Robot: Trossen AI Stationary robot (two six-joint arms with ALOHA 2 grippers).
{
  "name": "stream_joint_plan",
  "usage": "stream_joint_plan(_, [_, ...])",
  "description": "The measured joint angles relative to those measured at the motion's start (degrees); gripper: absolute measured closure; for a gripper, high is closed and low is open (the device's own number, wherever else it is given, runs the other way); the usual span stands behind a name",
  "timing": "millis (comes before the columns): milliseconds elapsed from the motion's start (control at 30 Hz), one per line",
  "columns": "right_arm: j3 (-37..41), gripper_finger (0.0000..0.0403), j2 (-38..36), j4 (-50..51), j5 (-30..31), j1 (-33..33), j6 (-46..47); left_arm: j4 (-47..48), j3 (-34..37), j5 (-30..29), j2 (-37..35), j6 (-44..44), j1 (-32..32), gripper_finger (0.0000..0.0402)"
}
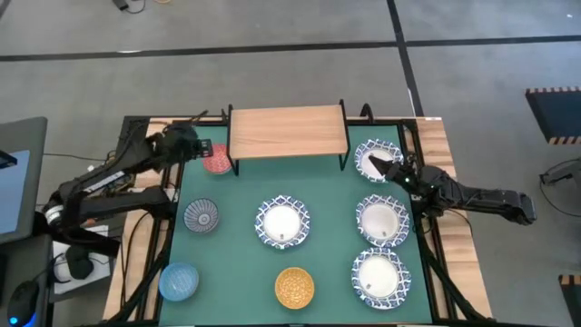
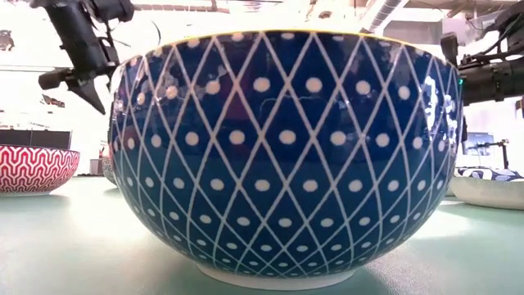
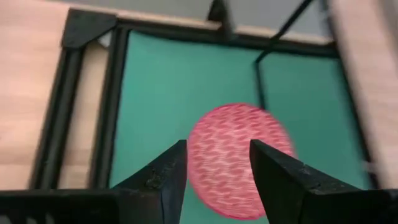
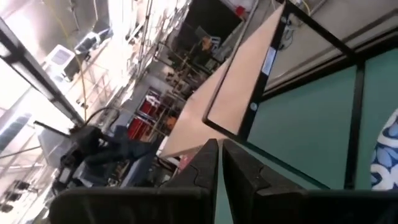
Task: Place and stack bowls onto a shelf
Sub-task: Put the red bowl on the shelf
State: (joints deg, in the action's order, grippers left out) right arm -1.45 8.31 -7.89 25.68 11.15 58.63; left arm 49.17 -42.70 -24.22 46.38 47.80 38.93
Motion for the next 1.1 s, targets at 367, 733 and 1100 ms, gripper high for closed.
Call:
stream_joint_plan(367, [-0.1,0.0323,4.9,-6.4,-1.9,-0.9,1.0,-0.6,0.0,16.7,19.4,-13.6,18.2,0.0242])
stream_joint_plan(733, [-1.3,0.0212,7.9,-4.8,-1.8,-1.4,2.4,-4.6,0.0,21.7,31.3,-19.7,20.1,0.0282])
stream_joint_plan(1100, [-5.5,0.0286,13.0,-4.4,-4.3,-1.4,0.3,-1.9,-0.1,21.5,31.0,-24.0,20.0,0.0392])
